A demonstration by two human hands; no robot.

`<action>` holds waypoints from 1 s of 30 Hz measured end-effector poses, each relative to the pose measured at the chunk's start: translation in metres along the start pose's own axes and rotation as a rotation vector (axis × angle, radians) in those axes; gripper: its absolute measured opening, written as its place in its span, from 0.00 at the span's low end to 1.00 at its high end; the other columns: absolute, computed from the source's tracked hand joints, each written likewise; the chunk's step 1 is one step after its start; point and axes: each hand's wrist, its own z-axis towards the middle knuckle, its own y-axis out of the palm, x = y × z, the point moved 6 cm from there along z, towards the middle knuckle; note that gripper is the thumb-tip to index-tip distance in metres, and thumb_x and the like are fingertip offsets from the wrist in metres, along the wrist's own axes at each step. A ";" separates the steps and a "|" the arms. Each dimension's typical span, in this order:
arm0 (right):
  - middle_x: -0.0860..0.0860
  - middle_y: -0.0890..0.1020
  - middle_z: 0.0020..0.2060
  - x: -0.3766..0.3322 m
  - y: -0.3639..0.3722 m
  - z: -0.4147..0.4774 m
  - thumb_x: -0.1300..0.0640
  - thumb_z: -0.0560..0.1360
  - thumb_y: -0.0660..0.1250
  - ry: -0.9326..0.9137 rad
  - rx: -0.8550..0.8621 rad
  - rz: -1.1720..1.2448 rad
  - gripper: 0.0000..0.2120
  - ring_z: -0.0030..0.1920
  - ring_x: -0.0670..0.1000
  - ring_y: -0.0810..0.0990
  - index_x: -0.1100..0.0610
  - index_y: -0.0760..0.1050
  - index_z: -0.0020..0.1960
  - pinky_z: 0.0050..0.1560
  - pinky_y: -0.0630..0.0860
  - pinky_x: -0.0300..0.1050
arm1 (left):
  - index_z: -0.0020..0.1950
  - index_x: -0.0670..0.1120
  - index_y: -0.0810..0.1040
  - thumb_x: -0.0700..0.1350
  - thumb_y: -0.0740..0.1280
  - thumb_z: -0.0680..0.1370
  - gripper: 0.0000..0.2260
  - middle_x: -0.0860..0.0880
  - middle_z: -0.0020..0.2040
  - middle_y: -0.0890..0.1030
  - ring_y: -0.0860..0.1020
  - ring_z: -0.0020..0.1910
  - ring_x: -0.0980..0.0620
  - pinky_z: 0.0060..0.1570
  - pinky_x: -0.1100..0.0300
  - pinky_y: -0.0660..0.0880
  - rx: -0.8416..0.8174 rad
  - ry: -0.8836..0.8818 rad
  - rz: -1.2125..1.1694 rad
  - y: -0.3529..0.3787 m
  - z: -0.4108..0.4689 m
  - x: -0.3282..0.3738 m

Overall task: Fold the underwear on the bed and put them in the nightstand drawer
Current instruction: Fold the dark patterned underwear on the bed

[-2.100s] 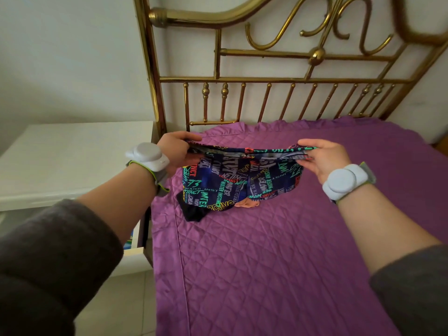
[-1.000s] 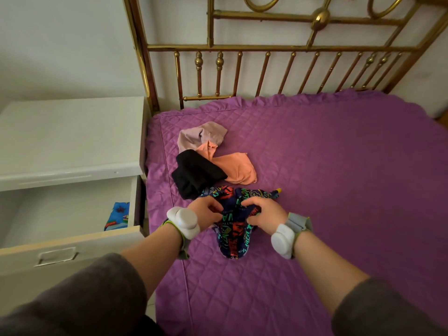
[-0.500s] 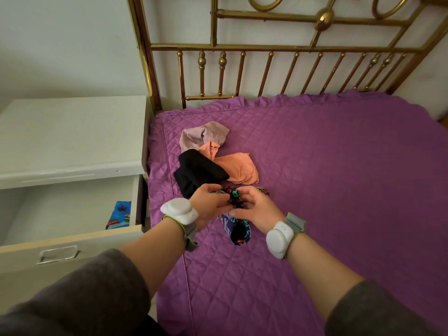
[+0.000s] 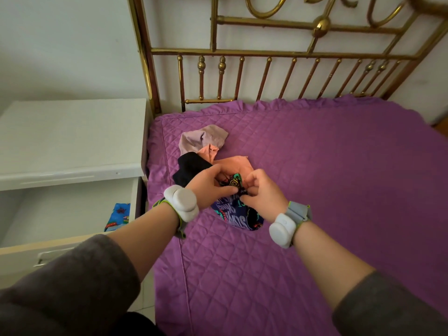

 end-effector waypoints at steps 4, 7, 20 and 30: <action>0.52 0.79 0.42 -0.009 -0.009 0.002 0.67 0.67 0.72 -0.023 -0.042 0.026 0.21 0.39 0.48 0.78 0.47 0.63 0.40 0.45 0.76 0.46 | 0.55 0.51 0.75 0.48 0.75 0.70 0.16 0.56 0.44 0.73 0.74 0.38 0.66 0.41 0.74 0.71 -0.009 0.103 0.058 -0.005 0.001 0.015; 0.47 0.78 0.36 -0.013 -0.008 0.002 0.69 0.67 0.72 -0.017 -0.129 0.070 0.22 0.34 0.44 0.76 0.49 0.63 0.40 0.39 0.75 0.38 | 0.52 0.49 0.73 0.52 0.75 0.69 0.17 0.50 0.53 0.72 0.72 0.50 0.54 0.53 0.60 0.71 -0.031 0.044 0.181 -0.010 0.004 0.014; 0.48 0.82 0.46 -0.012 -0.027 -0.011 0.61 0.70 0.72 -0.063 -0.130 -0.149 0.14 0.49 0.49 0.80 0.56 0.78 0.55 0.53 0.75 0.46 | 0.44 0.44 0.72 0.44 0.74 0.70 0.12 0.33 0.51 0.80 0.80 0.49 0.40 0.57 0.39 0.74 0.128 -0.066 -0.099 -0.049 -0.005 0.012; 0.45 0.80 0.38 -0.039 -0.059 0.009 0.56 0.68 0.74 -0.123 0.125 -0.312 0.10 0.40 0.46 0.77 0.53 0.81 0.49 0.37 0.65 0.35 | 0.54 0.47 0.81 0.45 0.72 0.73 0.10 0.48 0.50 0.83 0.78 0.47 0.53 0.52 0.60 0.73 0.113 0.005 0.322 -0.059 0.005 0.017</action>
